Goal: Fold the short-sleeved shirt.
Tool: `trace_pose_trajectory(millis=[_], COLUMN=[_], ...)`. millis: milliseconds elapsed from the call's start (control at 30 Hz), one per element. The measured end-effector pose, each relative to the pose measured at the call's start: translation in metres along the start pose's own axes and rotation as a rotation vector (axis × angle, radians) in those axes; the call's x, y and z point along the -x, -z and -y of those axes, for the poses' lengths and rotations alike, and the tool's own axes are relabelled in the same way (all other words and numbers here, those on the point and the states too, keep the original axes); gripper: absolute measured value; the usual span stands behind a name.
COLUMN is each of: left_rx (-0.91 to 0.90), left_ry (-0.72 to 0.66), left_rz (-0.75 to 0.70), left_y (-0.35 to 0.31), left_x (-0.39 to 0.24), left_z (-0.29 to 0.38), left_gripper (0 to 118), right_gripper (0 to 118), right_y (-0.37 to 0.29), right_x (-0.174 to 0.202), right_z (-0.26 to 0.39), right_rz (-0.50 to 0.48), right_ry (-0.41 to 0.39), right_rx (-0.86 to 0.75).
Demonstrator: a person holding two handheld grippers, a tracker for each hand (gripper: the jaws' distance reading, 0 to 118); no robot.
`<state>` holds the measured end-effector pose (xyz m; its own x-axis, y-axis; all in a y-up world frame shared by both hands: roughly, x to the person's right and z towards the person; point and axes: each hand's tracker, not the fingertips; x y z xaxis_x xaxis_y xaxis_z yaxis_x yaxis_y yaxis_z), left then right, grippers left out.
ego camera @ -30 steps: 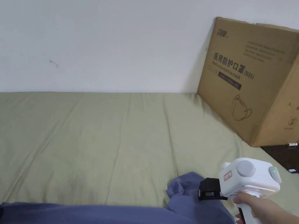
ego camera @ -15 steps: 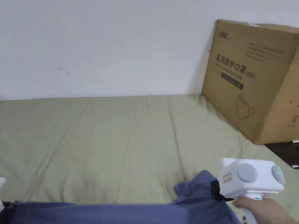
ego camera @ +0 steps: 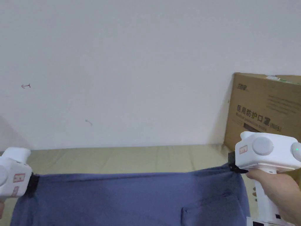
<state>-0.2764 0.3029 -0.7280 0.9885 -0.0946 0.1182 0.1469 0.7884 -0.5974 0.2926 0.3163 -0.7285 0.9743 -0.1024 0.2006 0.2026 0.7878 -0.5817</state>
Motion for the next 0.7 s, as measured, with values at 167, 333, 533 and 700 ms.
trace_pose_trajectory(millis=[167, 333, 533, 700], left_rx=[-0.136, -0.262, -0.262, -0.140], left_ry=[0.018, 0.023, 0.048, 0.060], left_rz=[-0.077, -0.141, -0.165, -0.096], left_y=[0.004, -0.004, 0.004, 0.027], left_x=[0.006, 0.008, 0.000, -0.023], left_z=[-0.072, -0.116, -0.119, -0.054], left_gripper=[4, 4, 4, 4], right_gripper=[2, 2, 2, 2], right_y=[0.000, -0.015, -0.020, 0.002], right_x=[0.038, 0.066, 0.076, 0.057], right_z=[-0.067, -0.112, -0.111, -0.033], right_rz=[0.042, 0.078, 0.093, 0.085], right_ry=[-0.079, -0.113, -0.150, -0.093], right_rx=[-0.171, -0.297, -0.355, -0.227])
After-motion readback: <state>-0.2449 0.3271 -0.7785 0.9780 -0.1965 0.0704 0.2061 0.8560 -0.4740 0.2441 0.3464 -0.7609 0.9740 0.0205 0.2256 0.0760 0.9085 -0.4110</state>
